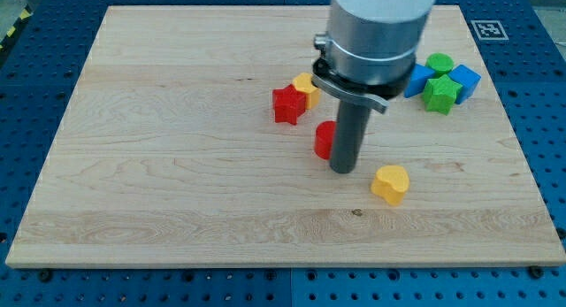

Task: Push the yellow heart closer to the red circle

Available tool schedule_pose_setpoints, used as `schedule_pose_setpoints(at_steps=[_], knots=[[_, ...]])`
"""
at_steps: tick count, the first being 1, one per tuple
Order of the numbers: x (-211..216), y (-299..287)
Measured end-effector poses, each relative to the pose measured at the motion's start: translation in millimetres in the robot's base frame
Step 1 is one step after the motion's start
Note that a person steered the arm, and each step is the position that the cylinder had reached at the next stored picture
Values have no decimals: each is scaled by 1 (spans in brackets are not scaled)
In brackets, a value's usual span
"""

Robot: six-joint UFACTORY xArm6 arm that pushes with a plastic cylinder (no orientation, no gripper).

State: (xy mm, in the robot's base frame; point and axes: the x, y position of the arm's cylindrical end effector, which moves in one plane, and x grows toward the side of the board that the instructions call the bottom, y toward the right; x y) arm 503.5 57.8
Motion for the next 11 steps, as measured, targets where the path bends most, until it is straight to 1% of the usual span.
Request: schedule_pose_setpoints(at_steps=[1, 3, 4, 5, 6, 7, 8, 11], knots=[[-16, -15], [-38, -20], [20, -23], [73, 0], [73, 75], [69, 104], [65, 83], [15, 53]])
